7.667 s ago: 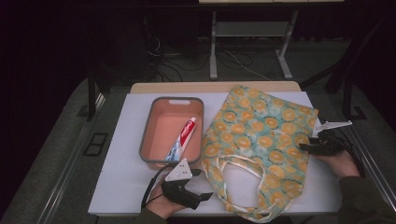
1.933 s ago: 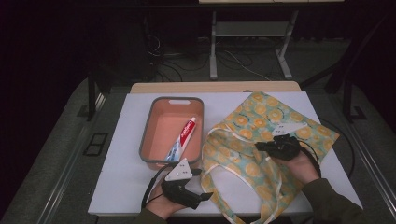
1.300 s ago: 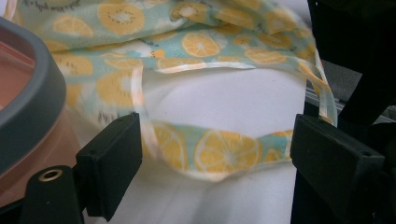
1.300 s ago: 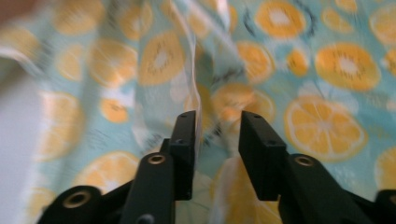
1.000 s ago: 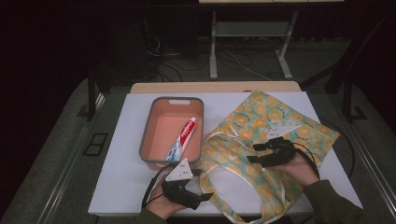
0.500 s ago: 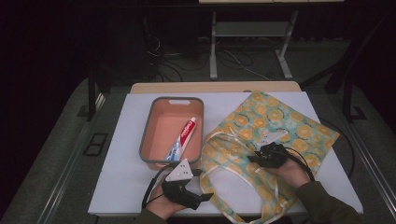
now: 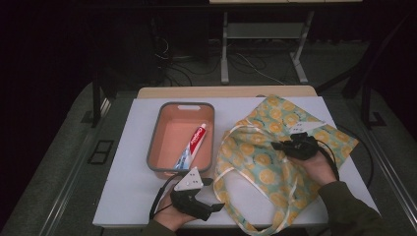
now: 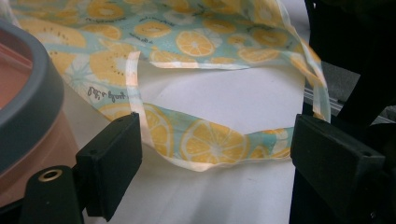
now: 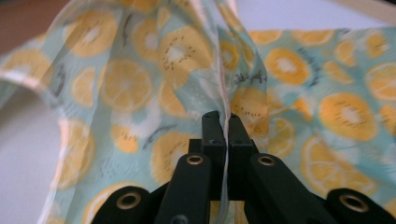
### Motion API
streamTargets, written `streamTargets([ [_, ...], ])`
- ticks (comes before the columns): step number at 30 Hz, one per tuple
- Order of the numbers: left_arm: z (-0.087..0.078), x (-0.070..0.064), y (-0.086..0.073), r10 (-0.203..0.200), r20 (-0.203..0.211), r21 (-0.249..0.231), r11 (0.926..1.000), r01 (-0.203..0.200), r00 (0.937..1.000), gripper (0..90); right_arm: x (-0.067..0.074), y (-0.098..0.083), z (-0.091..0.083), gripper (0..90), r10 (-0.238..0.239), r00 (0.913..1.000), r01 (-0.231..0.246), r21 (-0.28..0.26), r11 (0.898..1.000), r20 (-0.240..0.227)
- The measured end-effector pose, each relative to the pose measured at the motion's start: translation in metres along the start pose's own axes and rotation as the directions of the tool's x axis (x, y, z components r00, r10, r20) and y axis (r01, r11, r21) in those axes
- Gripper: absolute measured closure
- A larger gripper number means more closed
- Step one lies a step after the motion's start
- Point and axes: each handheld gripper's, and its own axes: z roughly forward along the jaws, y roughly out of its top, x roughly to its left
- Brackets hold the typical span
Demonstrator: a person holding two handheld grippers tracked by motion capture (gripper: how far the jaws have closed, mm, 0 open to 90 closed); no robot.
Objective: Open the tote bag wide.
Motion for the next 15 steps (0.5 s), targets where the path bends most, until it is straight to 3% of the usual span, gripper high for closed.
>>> streamTargets([
  [7, 0.0, 0.0, 0.0, -0.001, 0.0, 0.0, 1.0, 0.001, 1.0, 15.2, -0.019, 0.011, -0.011, 89.0, 0.073, 0.9973, -0.071, -0.087, 0.994, 0.014],
  [15, -0.001, 0.0, 0.003, 0.007, 0.013, -0.014, 0.9999, -0.007, 0.9999, 15.1, -0.019, 0.006, -0.006, 89.0, 0.072, 0.9974, -0.072, -0.061, 0.996, 0.001],
])
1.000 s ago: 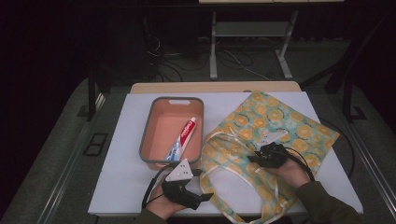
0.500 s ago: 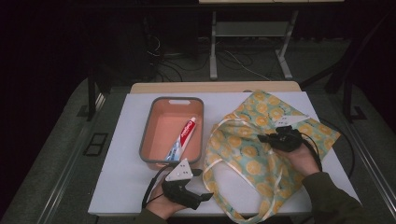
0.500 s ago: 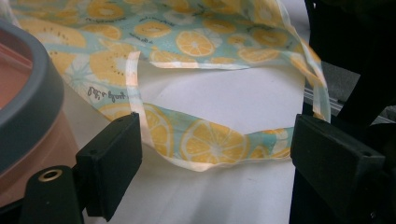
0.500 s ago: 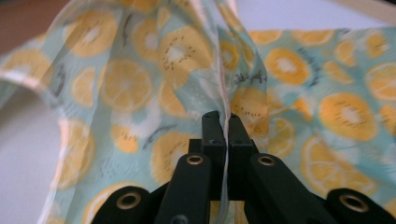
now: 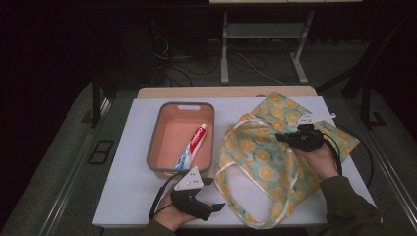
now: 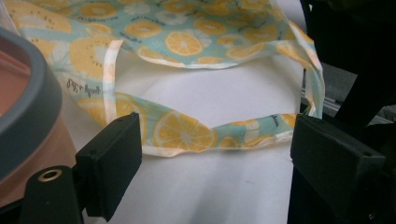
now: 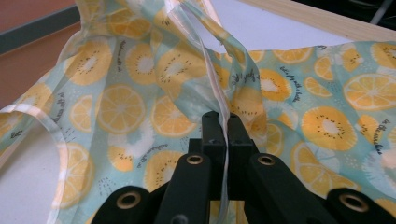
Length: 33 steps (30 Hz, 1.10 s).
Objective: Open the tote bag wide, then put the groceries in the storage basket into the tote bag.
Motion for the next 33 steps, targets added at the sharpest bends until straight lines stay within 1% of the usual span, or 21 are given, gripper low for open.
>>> streamTargets([
  [4, -0.003, -0.001, 0.006, 0.008, 0.013, -0.022, 0.9997, -0.008, 0.9999, 15.1, 0.0, -0.001, 0.0, 89.0, 0.001, 1.0, -0.001, 0.004, 1.0, -0.005],
  [6, -0.005, -0.002, 0.009, -0.004, 0.027, -0.037, 0.9993, 0.005, 0.9996, 15.1, 0.0, -0.001, 0.0, 89.0, 0.003, 1.0, -0.003, 0.005, 1.0, -0.006],
  [10, -0.01, -0.003, 0.021, 0.008, 0.039, -0.049, 0.9988, -0.006, 0.9992, 14.9, -0.001, -0.002, 0.0, 89.0, -0.001, 0.9999, 0.001, 0.008, 1.0, -0.012],
  [13, -0.014, 0.001, 0.03, 0.011, 0.031, -0.049, 0.9987, -0.01, 0.9995, 14.4, 0.0, -0.001, 0.0, 89.0, -0.007, 0.9999, 0.007, 0.008, 1.0, -0.015],
  [16, -0.02, 0.009, 0.04, 0.0, 0.014, -0.076, 0.9971, 0.002, 0.9999, 14.2, 0.0, -0.001, 0.001, 89.0, -0.008, 0.9997, 0.008, 0.009, 1.0, -0.021],
  [17, -0.022, 0.011, 0.044, -0.005, 0.002, -0.081, 0.9967, 0.005, 1.0, 14.1, -0.001, -0.001, 0.001, 89.0, -0.008, 0.9997, 0.008, 0.009, 1.0, -0.023],
  [18, -0.023, 0.014, 0.047, -0.003, -0.01, -0.087, 0.9962, 0.002, 0.9999, 13.6, -0.001, -0.001, 0.001, 89.0, -0.007, 0.9997, 0.007, 0.01, 1.0, -0.023],
  [19, -0.025, 0.017, 0.051, -0.002, -0.012, -0.09, 0.9959, 0.001, 0.9999, 13.4, -0.001, -0.001, 0.001, 89.0, -0.007, 0.9997, 0.007, 0.01, 1.0, -0.024],
  [21, -0.028, 0.024, 0.059, -0.001, -0.047, -0.09, 0.9959, -0.003, 0.9989, 12.8, -0.001, -0.001, 0.001, 89.0, -0.01, 0.9997, 0.011, 0.01, 1.0, -0.024],
  [22, -0.029, 0.029, 0.063, -0.004, -0.058, -0.094, 0.9955, -0.002, 0.9983, 12.8, -0.001, -0.001, 0.0, 89.0, -0.008, 0.9996, 0.008, 0.009, 1.0, -0.026],
  [25, -0.032, 0.046, 0.072, -0.007, -0.118, -0.088, 0.9961, -0.003, 0.993, 12.9, -0.001, -0.002, 0.0, 89.0, -0.004, 0.9995, 0.004, 0.006, 1.0, -0.031],
  [26, -0.033, 0.053, 0.074, -0.024, -0.134, -0.085, 0.9963, 0.012, 0.9906, 13.1, -0.001, -0.002, 0.0, 89.0, -0.005, 0.9995, 0.005, 0.005, 1.0, -0.031],
  [28, -0.035, 0.067, 0.076, -0.041, -0.164, -0.089, 0.9957, 0.027, 0.9855, 13.7, -0.001, -0.001, 0.0, 89.0, -0.006, 0.9995, 0.006, 0.006, 1.0, -0.031],
  [30, -0.035, 0.081, 0.077, -0.064, -0.206, -0.078, 0.9958, 0.048, 0.9765, 14.6, -0.001, -0.002, 0.0, 89.0, -0.005, 0.9994, 0.005, 0.006, 1.0, -0.033],
  [31, -0.035, 0.088, 0.076, -0.067, -0.217, -0.074, 0.9959, 0.052, 0.974, 15.7, -0.001, -0.002, 0.0, 89.0, -0.01, 0.9995, 0.01, 0.007, 1.0, -0.032],
  [33, -0.033, 0.101, 0.074, -0.093, -0.256, -0.061, 0.9949, 0.08, 0.9623, 18.6, 0.0, -0.002, 0.0, 89.0, -0.011, 0.9995, 0.011, 0.007, 1.0, -0.031],
])
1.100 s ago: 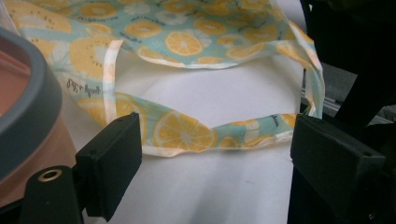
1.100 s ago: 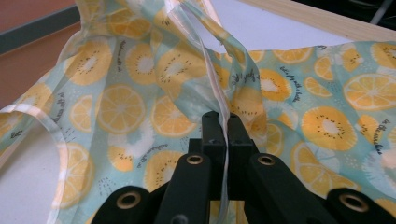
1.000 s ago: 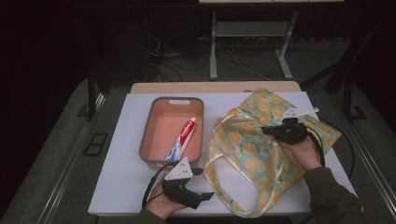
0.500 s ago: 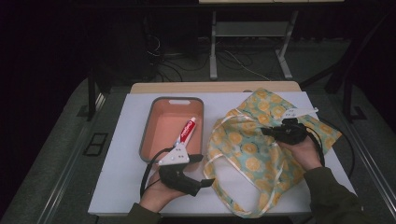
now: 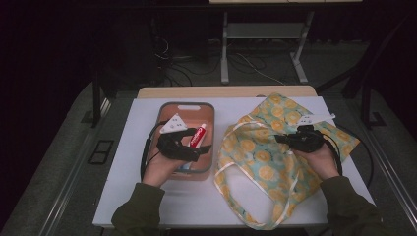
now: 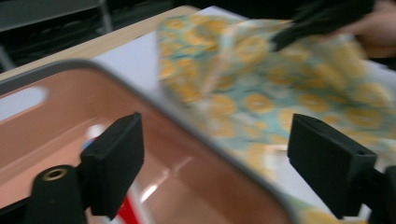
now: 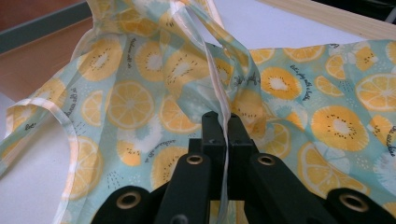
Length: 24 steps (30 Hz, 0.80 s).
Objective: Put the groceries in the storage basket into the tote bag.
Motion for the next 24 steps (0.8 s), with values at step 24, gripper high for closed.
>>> streamTargets([
  [24, 0.064, 0.05, -0.027, -0.065, -0.15, 0.432, 0.893, 0.125, 0.9866, 45.4, 0.0, -0.001, -0.003, 89.0, -0.006, 1.0, 0.006, -0.002, 1.0, 0.005],
])
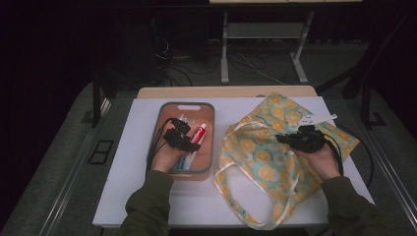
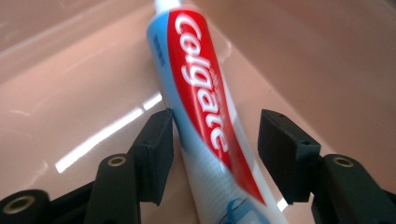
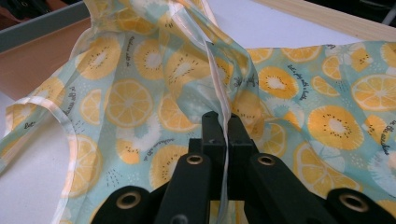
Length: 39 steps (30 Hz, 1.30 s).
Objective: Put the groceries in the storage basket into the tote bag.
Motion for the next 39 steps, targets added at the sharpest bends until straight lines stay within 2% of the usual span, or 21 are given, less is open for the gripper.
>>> streamTargets([
  [4, 0.004, 0.0, 0.0, -0.004, 0.023, 0.032, 0.9995, 0.003, 0.9997, 48.0, 0.0, 0.0, 0.0, 89.0, -0.003, 1.0, 0.003, 0.0, 1.0, 0.001],
  [6, 0.005, -0.002, 0.0, 0.019, 0.017, 0.042, 0.9989, -0.019, 0.9997, 53.8, 0.001, 0.0, 0.0, 89.0, -0.003, 1.0, 0.003, 0.001, 1.0, 0.001],
  [7, 0.005, -0.003, 0.0, 0.016, 0.018, 0.043, 0.9989, -0.017, 0.9997, 55.5, 0.001, 0.0, 0.0, 89.0, -0.002, 1.0, 0.002, 0.001, 1.0, 0.002],
  [13, 0.0, 0.0, 0.001, -0.042, 0.03, 0.037, 0.9985, 0.041, 0.9987, 68.8, 0.002, 0.0, 0.001, 89.0, -0.006, 1.0, 0.006, 0.002, 1.0, 0.006],
  [15, -0.001, -0.001, 0.002, -0.044, 0.029, 0.036, 0.9984, 0.043, 0.9986, 71.6, 0.002, 0.0, 0.001, 89.0, -0.007, 1.0, 0.007, 0.003, 1.0, 0.005],
  [16, -0.002, 0.0, 0.002, -0.058, 0.03, 0.037, 0.9977, 0.056, 0.9979, 72.6, 0.002, 0.0, 0.001, 89.0, -0.006, 1.0, 0.006, 0.003, 1.0, 0.005],
  [20, -0.006, 0.001, 0.005, -0.053, 0.011, 0.043, 0.9977, 0.052, 0.9986, 74.7, 0.001, 0.0, 0.001, 89.0, -0.006, 1.0, 0.006, 0.001, 1.0, 0.002],
  [23, -0.011, 0.002, 0.008, -0.08, 0.015, 0.02, 0.9966, 0.08, 0.9967, 75.2, 0.001, 0.0, 0.001, 89.0, -0.004, 1.0, 0.004, 0.002, 1.0, 0.002],
  [27, -0.022, 0.005, 0.013, -0.069, 0.02, -0.005, 0.9976, 0.069, 0.9974, 75.5, 0.001, 0.0, 0.001, 89.0, -0.003, 1.0, 0.003, 0.001, 1.0, 0.002],
  [31, -0.041, 0.006, 0.019, -0.055, 0.021, -0.048, 0.9973, 0.056, 0.9983, 75.6, 0.0, 0.0, 0.0, 89.1, -0.001, 1.0, 0.001, -0.003, 1.0, 0.001],
  [35, -0.062, -0.002, 0.026, -0.024, 0.044, -0.099, 0.9947, 0.029, 0.9988, 75.6, -0.001, 0.0, 0.0, 89.0, 0.003, 1.0, -0.003, -0.005, 1.0, 0.002],
  [39, -0.077, -0.016, 0.033, 0.014, 0.077, -0.141, 0.99, -0.003, 0.9969, 75.7, 0.0, 0.0, 0.0, 89.1, -0.001, 1.0, 0.001, -0.001, 1.0, 0.004],
])
